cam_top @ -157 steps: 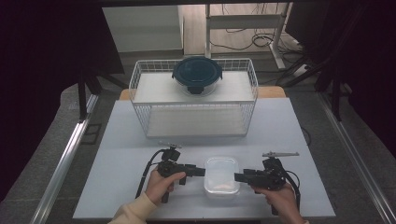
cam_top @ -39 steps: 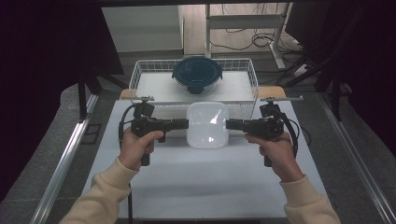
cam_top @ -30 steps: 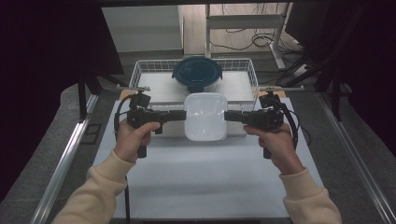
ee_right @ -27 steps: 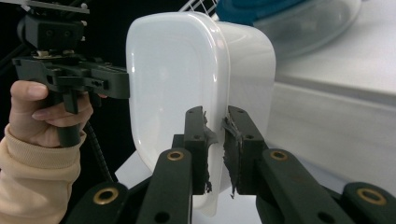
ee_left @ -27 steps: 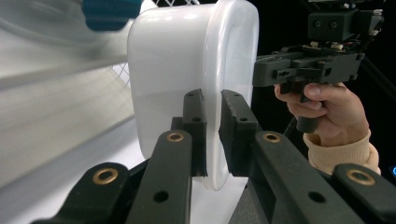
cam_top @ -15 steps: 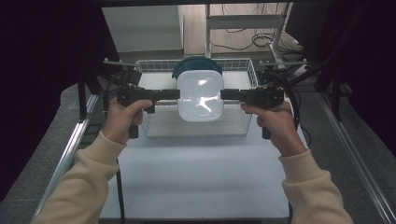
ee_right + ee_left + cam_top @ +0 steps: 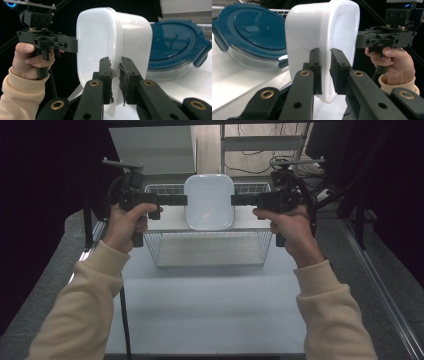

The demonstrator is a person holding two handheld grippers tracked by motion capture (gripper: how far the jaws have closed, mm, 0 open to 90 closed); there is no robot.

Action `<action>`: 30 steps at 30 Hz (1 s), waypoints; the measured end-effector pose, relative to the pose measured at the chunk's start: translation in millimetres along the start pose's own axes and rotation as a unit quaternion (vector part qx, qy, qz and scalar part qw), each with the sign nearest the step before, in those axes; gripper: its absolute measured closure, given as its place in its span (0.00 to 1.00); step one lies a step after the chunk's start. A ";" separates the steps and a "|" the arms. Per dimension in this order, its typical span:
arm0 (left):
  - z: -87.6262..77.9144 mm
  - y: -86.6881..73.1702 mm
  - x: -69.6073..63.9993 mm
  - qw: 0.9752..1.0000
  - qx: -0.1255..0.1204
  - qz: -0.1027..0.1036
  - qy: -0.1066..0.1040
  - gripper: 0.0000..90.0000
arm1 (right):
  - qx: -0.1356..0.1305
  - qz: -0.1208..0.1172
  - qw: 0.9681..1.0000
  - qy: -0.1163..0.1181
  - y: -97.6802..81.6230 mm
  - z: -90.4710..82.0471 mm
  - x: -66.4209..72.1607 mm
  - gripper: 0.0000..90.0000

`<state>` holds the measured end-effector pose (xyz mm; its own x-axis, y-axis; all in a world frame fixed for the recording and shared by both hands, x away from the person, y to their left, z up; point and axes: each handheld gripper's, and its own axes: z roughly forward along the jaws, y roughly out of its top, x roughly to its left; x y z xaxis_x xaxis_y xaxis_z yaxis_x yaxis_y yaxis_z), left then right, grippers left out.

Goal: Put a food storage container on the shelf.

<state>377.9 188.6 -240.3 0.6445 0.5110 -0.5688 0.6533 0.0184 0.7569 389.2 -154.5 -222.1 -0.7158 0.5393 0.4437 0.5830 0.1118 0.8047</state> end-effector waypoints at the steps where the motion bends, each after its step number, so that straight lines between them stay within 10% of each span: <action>1: 1.9 7.8 3.8 1.000 0.003 -0.005 -0.003 0.89 | 0.000 0.002 1.000 -0.002 6.4 0.5 -1.6 0.88; 17: 22.7 50.0 50.2 0.998 0.014 -0.064 -0.002 0.88 | 0.017 0.054 0.998 0.002 47.4 24.4 -35.7 0.89; 30: 52.7 59.3 93.0 0.987 -0.035 -0.156 0.003 0.83 | -0.001 0.178 0.984 0.017 56.8 60.6 -101.5 0.80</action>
<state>497.5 191.9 -265.2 0.4133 0.4762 -0.7762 0.7905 0.2355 0.5654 518.2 -152.3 -245.4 -0.4795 0.5160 0.7098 0.7981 -0.0799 0.5972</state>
